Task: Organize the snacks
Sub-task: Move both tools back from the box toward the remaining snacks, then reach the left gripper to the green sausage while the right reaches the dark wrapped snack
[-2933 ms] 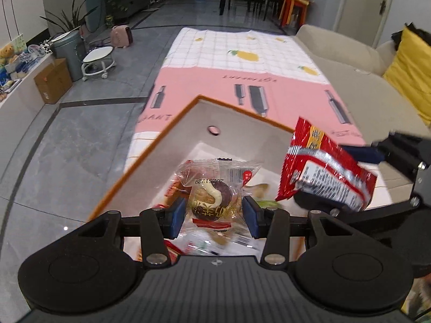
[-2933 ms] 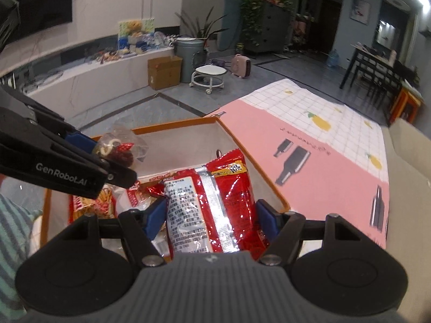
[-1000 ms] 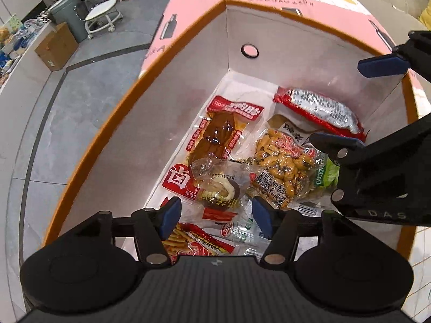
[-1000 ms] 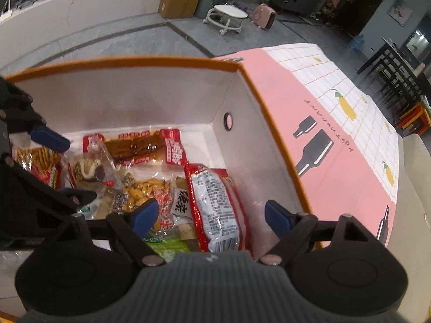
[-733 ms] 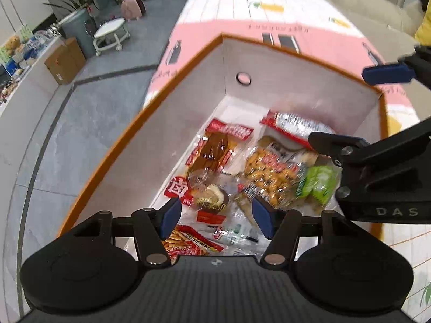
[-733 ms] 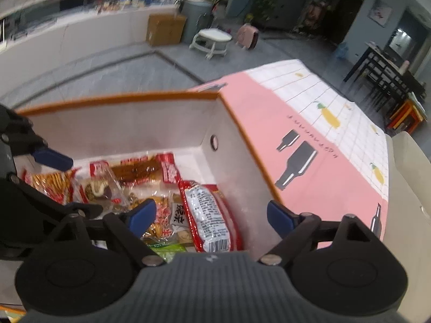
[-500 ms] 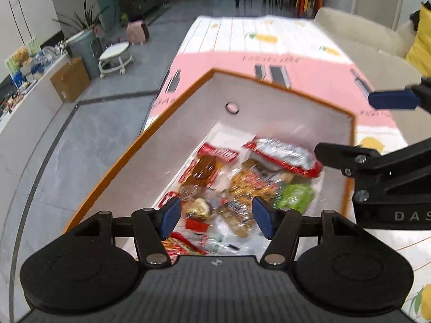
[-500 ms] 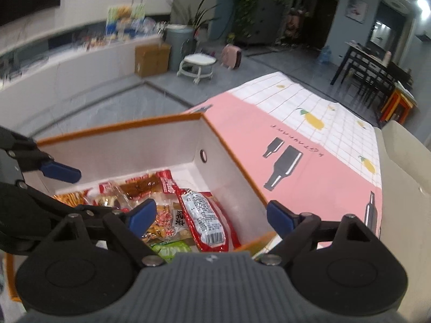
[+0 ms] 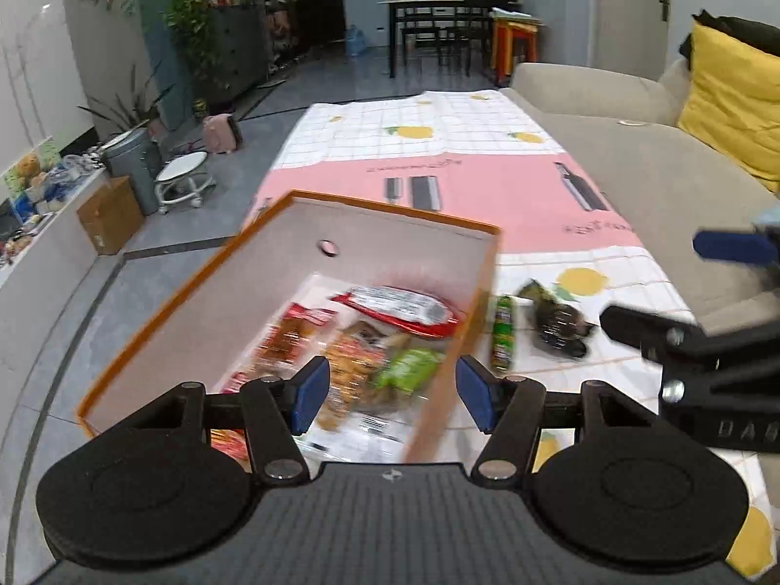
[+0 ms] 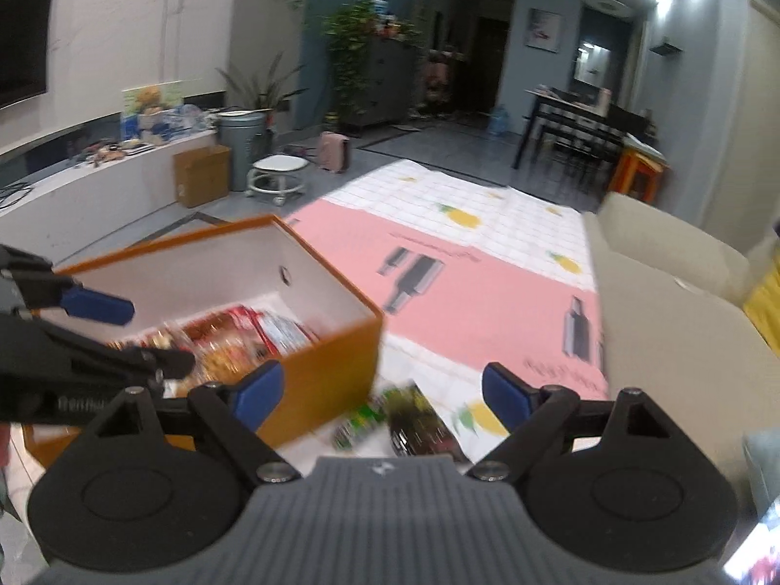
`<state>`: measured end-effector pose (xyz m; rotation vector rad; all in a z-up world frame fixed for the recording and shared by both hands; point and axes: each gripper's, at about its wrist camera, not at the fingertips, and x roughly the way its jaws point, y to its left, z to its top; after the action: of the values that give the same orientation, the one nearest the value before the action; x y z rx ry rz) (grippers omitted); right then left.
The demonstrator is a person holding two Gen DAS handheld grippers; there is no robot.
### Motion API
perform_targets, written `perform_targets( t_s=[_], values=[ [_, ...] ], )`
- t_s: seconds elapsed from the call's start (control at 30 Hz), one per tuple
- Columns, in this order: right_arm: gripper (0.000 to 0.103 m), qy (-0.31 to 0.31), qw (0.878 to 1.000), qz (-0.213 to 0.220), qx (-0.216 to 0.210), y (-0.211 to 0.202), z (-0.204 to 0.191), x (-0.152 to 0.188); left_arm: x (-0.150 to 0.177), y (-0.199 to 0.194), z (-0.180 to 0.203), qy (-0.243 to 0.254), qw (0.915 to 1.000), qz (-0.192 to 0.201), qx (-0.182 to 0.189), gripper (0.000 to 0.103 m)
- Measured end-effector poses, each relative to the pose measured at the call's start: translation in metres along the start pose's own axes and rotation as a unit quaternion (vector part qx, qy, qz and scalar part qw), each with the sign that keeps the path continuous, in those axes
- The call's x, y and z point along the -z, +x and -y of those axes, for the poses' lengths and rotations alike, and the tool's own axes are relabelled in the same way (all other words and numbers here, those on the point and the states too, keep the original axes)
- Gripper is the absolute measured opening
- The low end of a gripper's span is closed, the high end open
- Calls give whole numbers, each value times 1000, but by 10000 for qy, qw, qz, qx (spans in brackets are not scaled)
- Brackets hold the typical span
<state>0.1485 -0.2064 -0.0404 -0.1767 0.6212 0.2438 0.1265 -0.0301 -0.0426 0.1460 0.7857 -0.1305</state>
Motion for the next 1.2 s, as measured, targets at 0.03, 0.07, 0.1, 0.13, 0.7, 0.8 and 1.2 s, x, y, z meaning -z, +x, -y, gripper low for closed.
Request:
perform_targets(
  t_s=[0.03,0.07,0.1,0.13,0.7,0.8,1.2],
  values=[
    [86,79,9999,-38,65,-4,3,9,2,0,4,-13,10000,-12,56,71],
    [86,139,9998,-65,119,-5,4,16,5,0,8,-28,10000,-27,86,70],
    [86,206,9996,-98,181,-7,7,25,8,2,12,-29,9999,-46,112,70],
    [86,260,9993,-125,230,-8,8,33,11,2,17,-23,9999,-43,143,70],
    [72,641,9940,-616,631,13,33,95,38,28,67,594,9967,93,553,69],
    [69,432,9956,-634,542,23,33,97,37,37,69,658,9968,10,447,62],
    [44,-805,9938,-664,386,80,28,96,20,71,76,583,9979,-163,214,47]
  ],
)
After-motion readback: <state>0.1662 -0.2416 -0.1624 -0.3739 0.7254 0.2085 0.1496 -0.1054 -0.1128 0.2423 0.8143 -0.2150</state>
